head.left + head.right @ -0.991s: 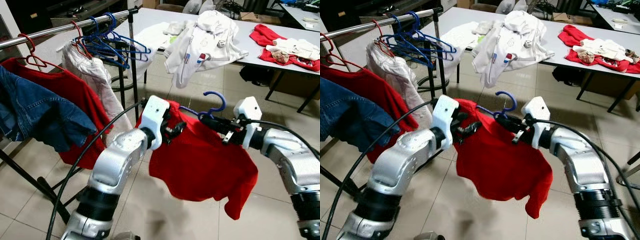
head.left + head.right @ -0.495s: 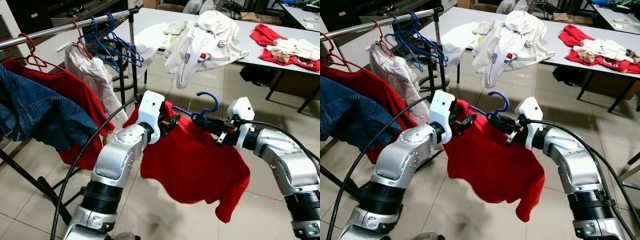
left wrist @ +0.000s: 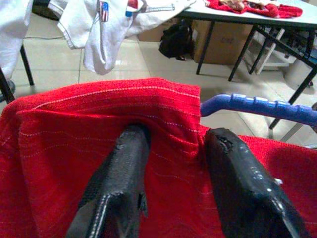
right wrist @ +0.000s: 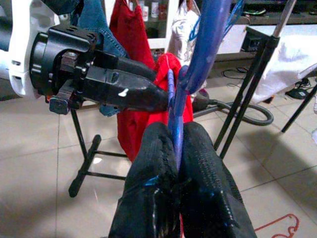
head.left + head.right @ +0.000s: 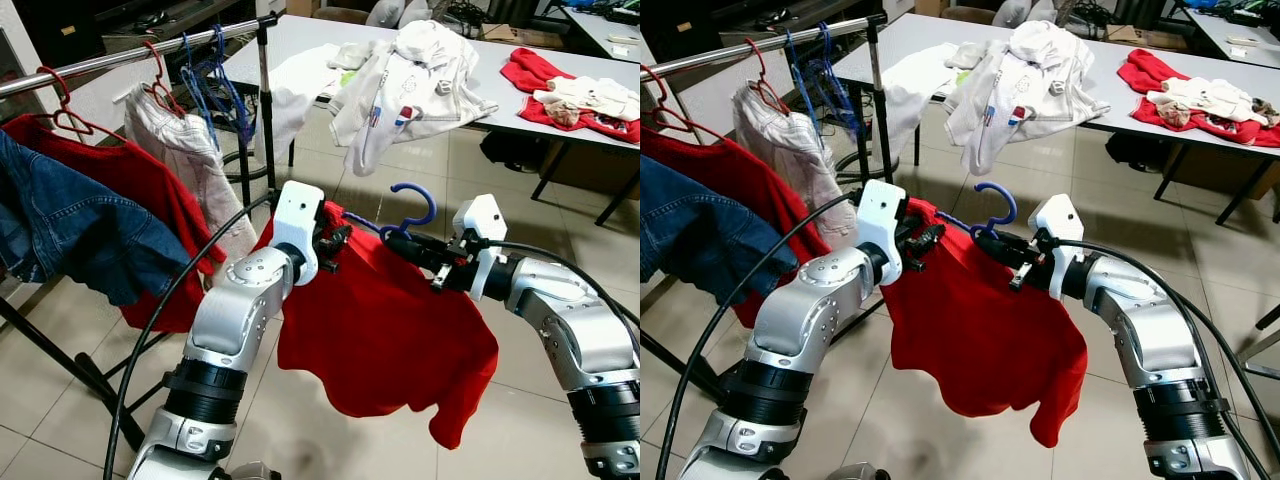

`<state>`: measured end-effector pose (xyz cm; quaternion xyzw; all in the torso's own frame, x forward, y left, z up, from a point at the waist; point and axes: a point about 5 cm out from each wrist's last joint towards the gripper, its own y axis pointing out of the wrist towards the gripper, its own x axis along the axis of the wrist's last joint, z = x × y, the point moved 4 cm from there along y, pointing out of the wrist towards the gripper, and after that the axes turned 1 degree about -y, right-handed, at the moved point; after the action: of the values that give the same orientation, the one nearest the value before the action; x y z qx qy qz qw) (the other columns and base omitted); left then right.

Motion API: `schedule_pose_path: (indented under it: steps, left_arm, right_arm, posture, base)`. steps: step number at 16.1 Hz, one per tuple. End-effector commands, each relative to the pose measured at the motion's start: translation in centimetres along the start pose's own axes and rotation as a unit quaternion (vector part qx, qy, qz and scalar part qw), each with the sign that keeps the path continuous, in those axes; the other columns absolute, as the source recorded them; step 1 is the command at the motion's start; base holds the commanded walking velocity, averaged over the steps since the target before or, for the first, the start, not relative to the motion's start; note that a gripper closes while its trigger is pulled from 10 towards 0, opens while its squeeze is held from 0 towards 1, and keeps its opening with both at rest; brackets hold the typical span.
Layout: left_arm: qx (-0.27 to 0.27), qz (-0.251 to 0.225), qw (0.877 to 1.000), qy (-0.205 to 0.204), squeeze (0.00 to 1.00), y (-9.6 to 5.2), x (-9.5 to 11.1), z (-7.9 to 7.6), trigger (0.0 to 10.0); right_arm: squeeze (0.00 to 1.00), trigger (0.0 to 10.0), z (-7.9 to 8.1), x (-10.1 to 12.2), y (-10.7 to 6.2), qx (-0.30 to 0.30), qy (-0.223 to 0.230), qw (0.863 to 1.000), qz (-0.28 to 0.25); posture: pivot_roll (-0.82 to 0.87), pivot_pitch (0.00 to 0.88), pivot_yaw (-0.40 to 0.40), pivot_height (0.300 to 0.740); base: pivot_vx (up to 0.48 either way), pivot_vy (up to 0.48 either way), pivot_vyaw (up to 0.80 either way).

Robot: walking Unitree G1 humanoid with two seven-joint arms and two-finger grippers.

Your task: Hang hanger

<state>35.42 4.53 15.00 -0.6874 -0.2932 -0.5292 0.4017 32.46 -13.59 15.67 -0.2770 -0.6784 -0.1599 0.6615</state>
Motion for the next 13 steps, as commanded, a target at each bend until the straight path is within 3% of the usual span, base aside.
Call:
schedule_pose_path:
  steps: [1,13]
  left_arm:
    - [0.0,-0.012,1.0,0.0,0.0,0.21,0.89,0.0,0.0]
    - [0.01,-0.028,1.0,0.001,0.0,0.23,1.5,0.89,0.0]
  right_arm:
    - [0.0,0.0,-0.02,1.62,0.2,0.009,-0.017,1.0,-0.021]
    - [0.0,0.0,0.1,1.36,0.16,0.01,-0.021,1.0,-0.015]
  posture:
    - [0.03,0.0,0.01,0.74]
    - [0.03,0.0,0.008,0.74]
  base:
    - [0.0,0.0,0.0]
    - [0.0,0.0,0.0]
